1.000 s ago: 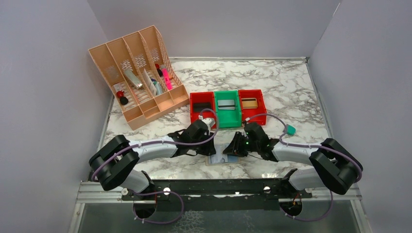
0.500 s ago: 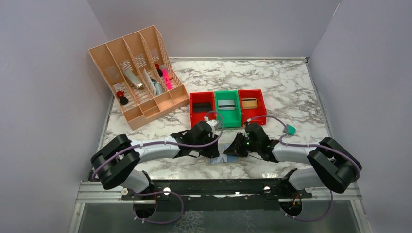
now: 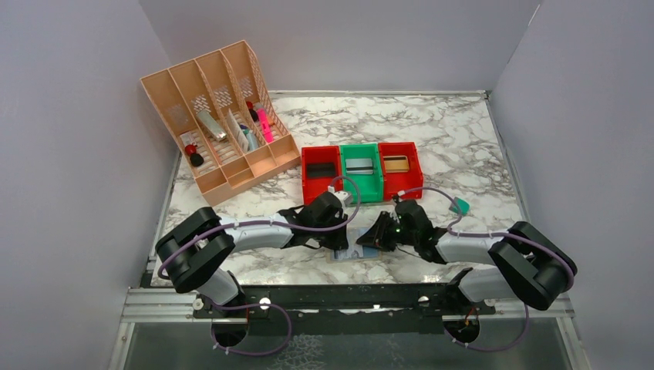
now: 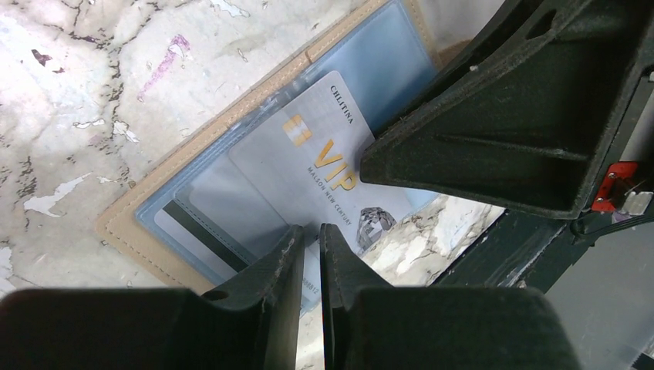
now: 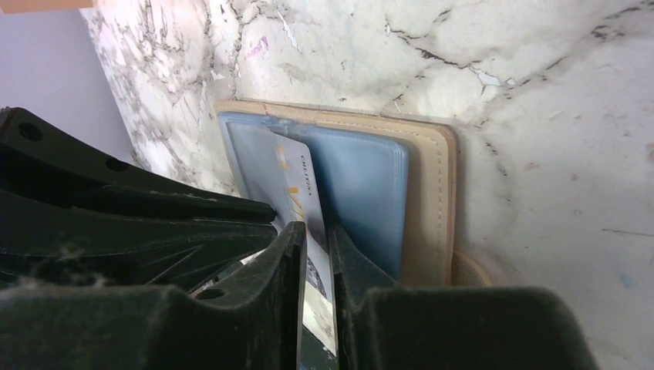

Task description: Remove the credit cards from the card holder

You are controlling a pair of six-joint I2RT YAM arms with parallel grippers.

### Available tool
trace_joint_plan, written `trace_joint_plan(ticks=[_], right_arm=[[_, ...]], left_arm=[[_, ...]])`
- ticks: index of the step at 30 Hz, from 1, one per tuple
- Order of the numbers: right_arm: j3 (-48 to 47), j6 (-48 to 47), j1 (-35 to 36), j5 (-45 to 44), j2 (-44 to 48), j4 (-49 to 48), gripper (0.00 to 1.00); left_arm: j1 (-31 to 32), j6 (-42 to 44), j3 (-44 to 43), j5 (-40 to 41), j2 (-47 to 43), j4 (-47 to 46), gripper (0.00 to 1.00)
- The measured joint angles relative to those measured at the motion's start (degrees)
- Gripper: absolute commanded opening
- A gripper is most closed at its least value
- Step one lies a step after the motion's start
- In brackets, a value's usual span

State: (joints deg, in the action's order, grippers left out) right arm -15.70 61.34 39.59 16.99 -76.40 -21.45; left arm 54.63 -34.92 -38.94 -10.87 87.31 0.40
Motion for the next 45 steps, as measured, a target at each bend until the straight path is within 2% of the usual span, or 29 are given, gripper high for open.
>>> trace_joint_plan(ticks=[5, 13, 19, 22, 25, 29, 32, 34, 37, 41, 43, 45], right_arm=[[1.7, 0.8, -0.5, 0.9, -1.0, -4.0, 0.15], [2.7, 0.8, -0.8, 3.5, -3.0, -8.7, 0.22], [2.8, 1.2, -0.8, 5.4, -5.1, -11.2, 0.16], [3.0, 1.5, -0.9, 5.4, -5.0, -11.3, 0.23], [3.0, 1.7, -0.9, 5.1, -4.2, -10.0, 0.23], [1.9, 1.6, -1.4, 5.4, -4.2, -7.5, 0.1], [1.6, 1.7, -2.2, 6.9, -5.9, -8.1, 0.08], [1.6, 2.0, -2.6, 7.8, -6.6, -8.9, 0.09], [1.6, 2.1, -2.8, 8.0, -6.7, -8.9, 0.21], [1.6, 2.1, -2.8, 8.0, -5.6, -8.2, 0.27], [1.6, 2.1, -2.8, 7.8, -4.9, -7.6, 0.28], [1.6, 2.0, -2.8, 7.6, -4.2, -7.0, 0.24]], left_arm=[[0.3, -0.3, 0.0, 0.5, 0.0, 0.0, 0.17], [0.3, -0.7, 0.0, 1.0, 0.0, -0.1, 0.16], [0.6, -0.7, 0.0, 1.1, 0.0, -0.2, 0.16], [0.6, -0.7, 0.0, 1.3, 0.0, -0.2, 0.16], [0.6, -0.7, 0.0, 1.5, 0.0, -0.2, 0.16], [0.6, -0.7, 0.0, 1.6, 0.0, -0.2, 0.16], [0.7, -0.7, 0.0, 1.7, 0.0, -0.2, 0.16], [0.7, -0.7, 0.0, 1.9, 0.0, -0.1, 0.16], [0.7, -0.7, 0.0, 2.1, 0.0, 0.0, 0.16], [0.9, -0.7, -0.1, 2.4, 0.0, 0.0, 0.16], [0.9, -0.7, -0.1, 2.4, 0.0, 0.0, 0.16], [1.0, -0.7, -0.2, 2.4, 0.0, 0.1, 0.16]])
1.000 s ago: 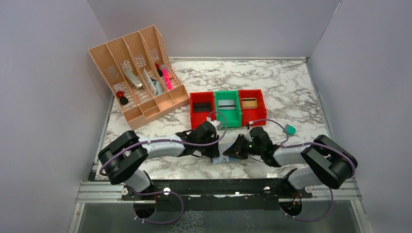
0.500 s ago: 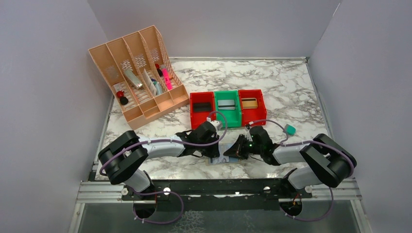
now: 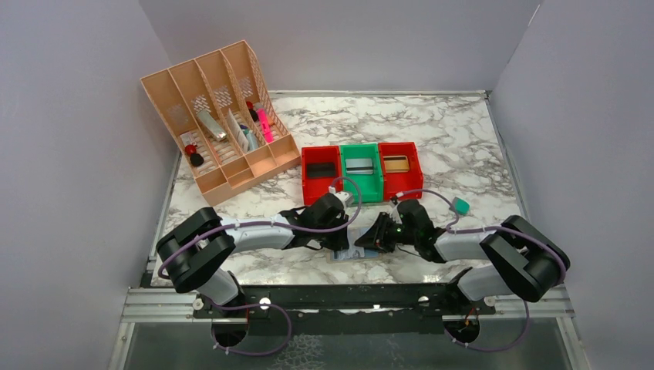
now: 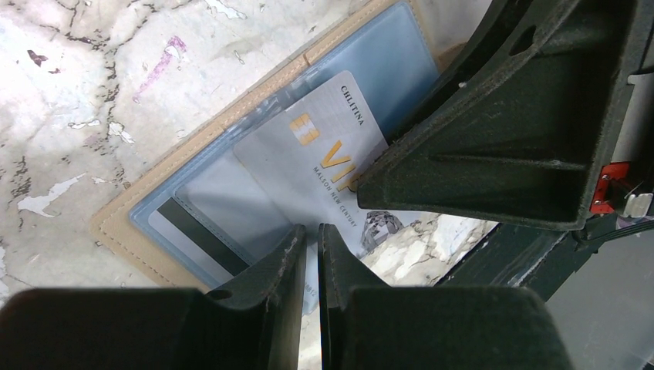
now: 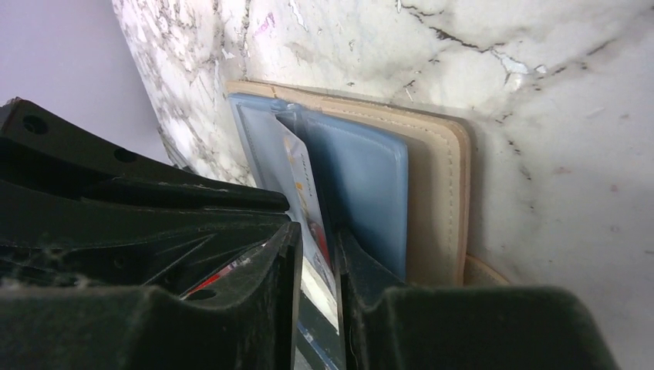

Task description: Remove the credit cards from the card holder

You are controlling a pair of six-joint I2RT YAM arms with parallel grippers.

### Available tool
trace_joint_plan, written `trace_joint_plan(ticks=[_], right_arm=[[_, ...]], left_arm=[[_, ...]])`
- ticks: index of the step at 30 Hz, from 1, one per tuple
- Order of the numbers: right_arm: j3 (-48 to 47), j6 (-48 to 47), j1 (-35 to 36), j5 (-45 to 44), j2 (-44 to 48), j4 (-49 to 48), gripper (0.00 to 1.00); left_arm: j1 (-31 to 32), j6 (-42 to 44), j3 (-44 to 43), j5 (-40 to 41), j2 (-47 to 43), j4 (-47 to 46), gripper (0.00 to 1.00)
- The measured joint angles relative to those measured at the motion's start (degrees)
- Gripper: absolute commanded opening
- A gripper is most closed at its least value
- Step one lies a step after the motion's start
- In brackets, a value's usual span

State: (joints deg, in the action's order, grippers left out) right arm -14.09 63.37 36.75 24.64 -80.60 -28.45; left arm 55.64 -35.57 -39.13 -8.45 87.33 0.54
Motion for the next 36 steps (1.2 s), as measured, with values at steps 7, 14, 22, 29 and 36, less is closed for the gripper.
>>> trace_joint_plan(ticks=[7, 14, 22, 29, 36], right_arm=[[0.0, -0.4, -0.1, -0.4, 0.8, 1.5, 0.06], [0.0, -1.7, -1.1, -1.0, 6.3, 5.8, 0.01], [-0.5, -3.5, -3.1, -3.1, 17.1, 15.1, 0.01], [-1.5, -8.0, -3.1, -7.2, 26.4, 19.8, 0.01], [-1.5, -13.4, -3.1, -9.1, 30.5, 20.4, 0.01]], left_arm=[[0.2, 0.0, -0.1, 0.2, 0.0, 0.2, 0.16], [0.3, 0.0, -0.3, 0.4, 0.0, 0.7, 0.16], [0.4, 0.2, -1.6, 0.7, -0.4, 3.8, 0.33], [0.7, 1.4, -4.1, 2.6, -2.2, 8.9, 0.56], [0.0, 5.4, -9.4, 10.2, -6.0, 16.6, 0.91]])
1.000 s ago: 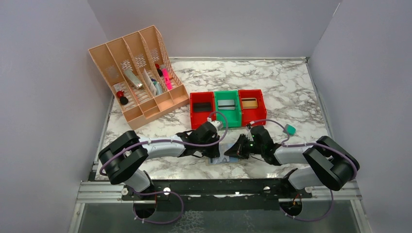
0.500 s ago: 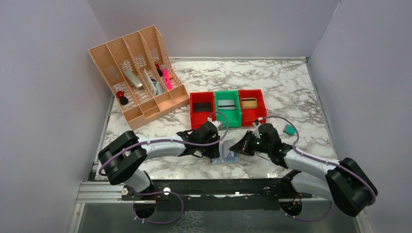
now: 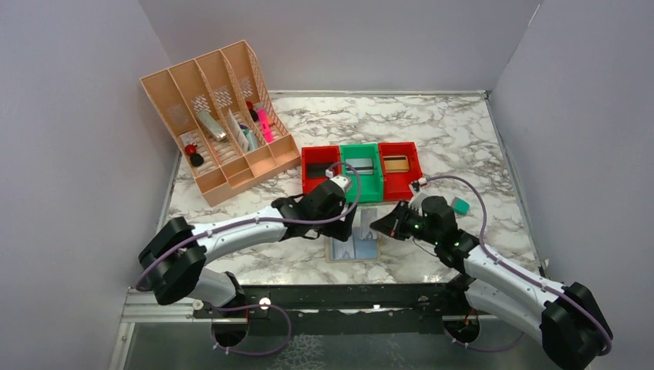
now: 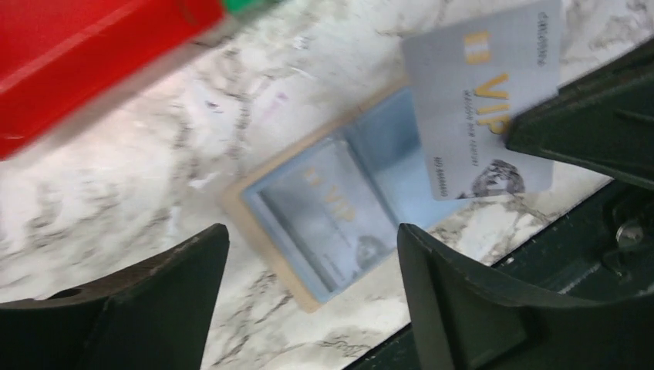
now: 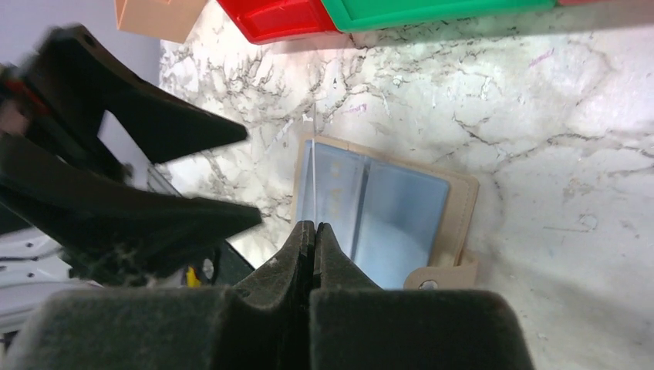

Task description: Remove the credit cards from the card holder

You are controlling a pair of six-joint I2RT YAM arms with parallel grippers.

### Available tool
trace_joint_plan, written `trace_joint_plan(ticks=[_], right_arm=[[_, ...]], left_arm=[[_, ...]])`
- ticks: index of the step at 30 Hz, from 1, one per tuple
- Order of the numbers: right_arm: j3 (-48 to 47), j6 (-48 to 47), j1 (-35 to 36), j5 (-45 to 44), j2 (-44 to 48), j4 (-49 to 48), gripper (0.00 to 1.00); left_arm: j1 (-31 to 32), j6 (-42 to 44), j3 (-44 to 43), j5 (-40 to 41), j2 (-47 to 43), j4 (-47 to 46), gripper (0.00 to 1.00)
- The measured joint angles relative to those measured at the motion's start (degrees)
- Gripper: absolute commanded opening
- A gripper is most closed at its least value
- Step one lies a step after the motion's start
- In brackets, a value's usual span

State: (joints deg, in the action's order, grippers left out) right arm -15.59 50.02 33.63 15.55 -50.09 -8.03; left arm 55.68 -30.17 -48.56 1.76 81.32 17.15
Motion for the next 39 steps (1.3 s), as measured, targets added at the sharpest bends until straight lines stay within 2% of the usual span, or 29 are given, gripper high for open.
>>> trace_joint_plan(ticks=[5, 9, 12, 18, 30, 39], right_arm=[[0.0, -5.1, 0.0, -0.5, 0.4, -0.1, 0.01], [-0.3, -9.9, 0.0, -1.1, 0.6, -0.9, 0.01], [-1.3, -13.9, 0.0, -1.8, 0.8, -1.4, 0.01], [-6.3, -24.0, 0.0, -6.0, -1.0, -2.1, 0.01], [-21.8, -47.5, 0.0, -10.1, -16.7, 0.4, 0.01], [-24.9, -63.8, 0.0, -11.0, -26.5, -1.8, 0.01]], left_arm=[[-5.6, 2.9, -0.6, 5.7, -6.6, 6.0, 0.99], [-14.0, 4.7, 0.5, 9.3, -14.4, 8.3, 0.99], [-17.1, 5.9, 2.2, 13.1, -20.3, 9.0, 0.99], [-17.5, 7.0, 6.9, 17.9, -26.9, 9.0, 0.99], [-17.5, 7.3, 8.4, 20.6, -32.7, 9.3, 0.99], [-17.5, 7.8, 8.4, 20.6, -31.1, 9.3, 0.99]])
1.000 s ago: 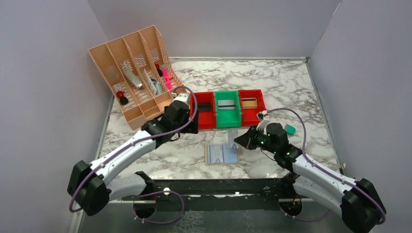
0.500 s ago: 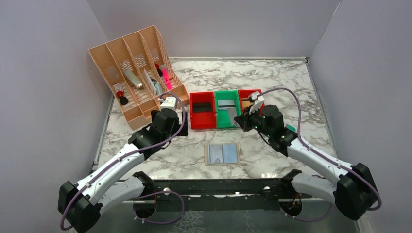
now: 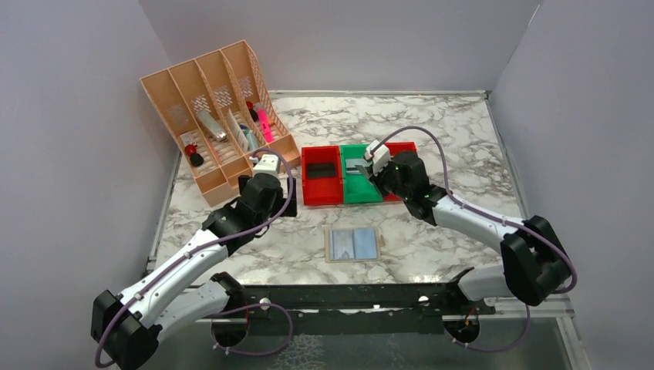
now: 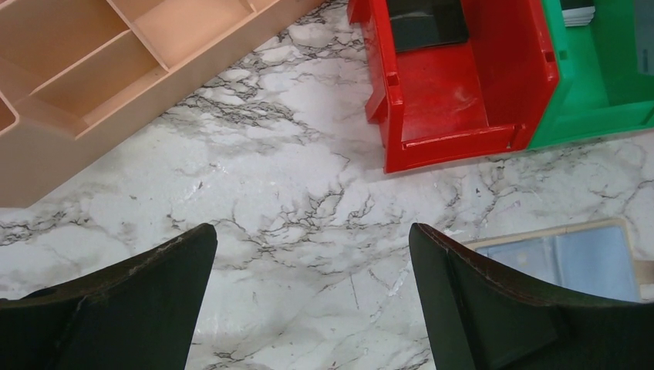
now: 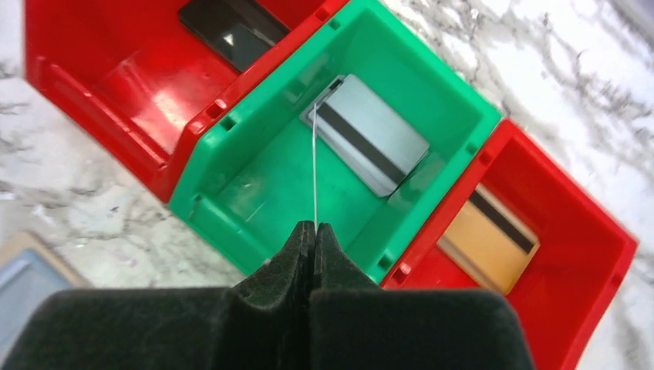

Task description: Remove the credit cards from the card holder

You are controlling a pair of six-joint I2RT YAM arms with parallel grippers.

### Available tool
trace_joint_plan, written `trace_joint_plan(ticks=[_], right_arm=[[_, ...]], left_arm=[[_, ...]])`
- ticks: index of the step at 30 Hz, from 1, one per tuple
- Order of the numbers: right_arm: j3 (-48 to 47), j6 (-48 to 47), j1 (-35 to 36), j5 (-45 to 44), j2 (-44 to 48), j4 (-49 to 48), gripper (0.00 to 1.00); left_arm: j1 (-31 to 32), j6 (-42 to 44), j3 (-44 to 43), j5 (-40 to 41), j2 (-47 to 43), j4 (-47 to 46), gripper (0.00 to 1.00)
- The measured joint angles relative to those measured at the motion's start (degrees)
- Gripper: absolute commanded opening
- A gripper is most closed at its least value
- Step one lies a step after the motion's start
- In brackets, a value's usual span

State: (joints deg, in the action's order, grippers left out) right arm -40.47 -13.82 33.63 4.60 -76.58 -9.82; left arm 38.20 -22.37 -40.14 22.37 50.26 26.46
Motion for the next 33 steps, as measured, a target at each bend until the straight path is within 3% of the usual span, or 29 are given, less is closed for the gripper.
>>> trace_joint_plan(ticks=[18, 33], right_arm=[[-8.6, -30.4, 0.0, -5.0, -17.0, -6.2, 0.01], [-12.6, -38.4, 0.0, -4.1, -22.4, -8.4, 0.02]], left_arm=[[0.0, 2.5, 0.0, -0.7, -0.6, 0.3, 0.99], [0.0, 3.0, 0.0, -1.4, -1.2, 0.3, 0.99]])
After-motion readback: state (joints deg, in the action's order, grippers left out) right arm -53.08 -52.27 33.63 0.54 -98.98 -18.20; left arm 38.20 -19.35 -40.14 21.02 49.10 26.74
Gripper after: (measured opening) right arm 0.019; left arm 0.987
